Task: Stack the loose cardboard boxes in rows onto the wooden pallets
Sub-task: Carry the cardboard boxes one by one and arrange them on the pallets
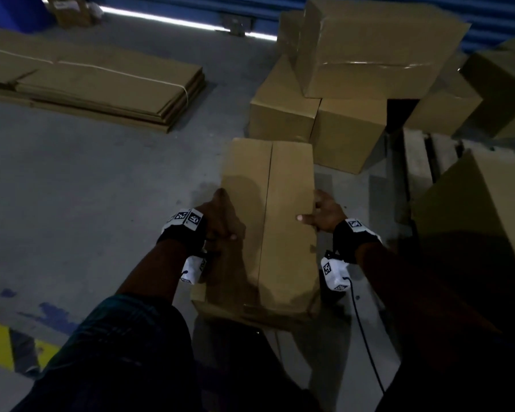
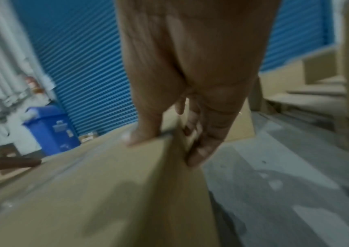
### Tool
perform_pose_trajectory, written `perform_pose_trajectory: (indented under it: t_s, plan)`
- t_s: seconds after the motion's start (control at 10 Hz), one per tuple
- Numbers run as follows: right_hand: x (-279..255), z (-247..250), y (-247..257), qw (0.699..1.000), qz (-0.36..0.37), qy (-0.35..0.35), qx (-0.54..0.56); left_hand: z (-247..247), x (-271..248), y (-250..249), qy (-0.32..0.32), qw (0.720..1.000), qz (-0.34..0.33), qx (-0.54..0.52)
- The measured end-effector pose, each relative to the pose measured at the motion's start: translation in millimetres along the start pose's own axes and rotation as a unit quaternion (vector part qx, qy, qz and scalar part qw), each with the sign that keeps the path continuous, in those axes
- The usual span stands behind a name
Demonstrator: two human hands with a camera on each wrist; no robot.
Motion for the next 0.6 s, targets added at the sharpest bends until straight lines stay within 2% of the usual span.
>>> perform_pose_trajectory:
  t_s: [0.1,0.2,0.3,0.4,0.6]
  plan:
    - [-17,-1,-6,0.998,0.017,-0.048,0.041,-3,-9,-11,0.017,0.997,-0.026,-0.071]
    - [-22,-7,-11,0.997,0.019,-0.034,0.062,-4,-37,-18,0.025,0.989,-0.017,-0.142]
    - [-28,-17,-12,0.997,-0.012,0.066,0.042,-2,-35,-4,-0.007,0.991,-0.014,-0.134]
    - [-30,-24,-6,0.992,-0.03,0.121,0.027,5,-41,2,-0.023,0.998,-0.015,-0.063]
    - [-23,-24,-3,0.993,-0.059,0.101,0.03,-5,-46,-3,0.025,0.998,-0.014,-0.059]
Point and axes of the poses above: each hand's wrist, its own x-axis towards the middle knuckle, its own z-axis out of the back of the hand, y = z × x, the point moved 7 cm from there along x, towards the middle knuckle, and after that the axes turned 7 degrees about z, right-handed, at the moved point
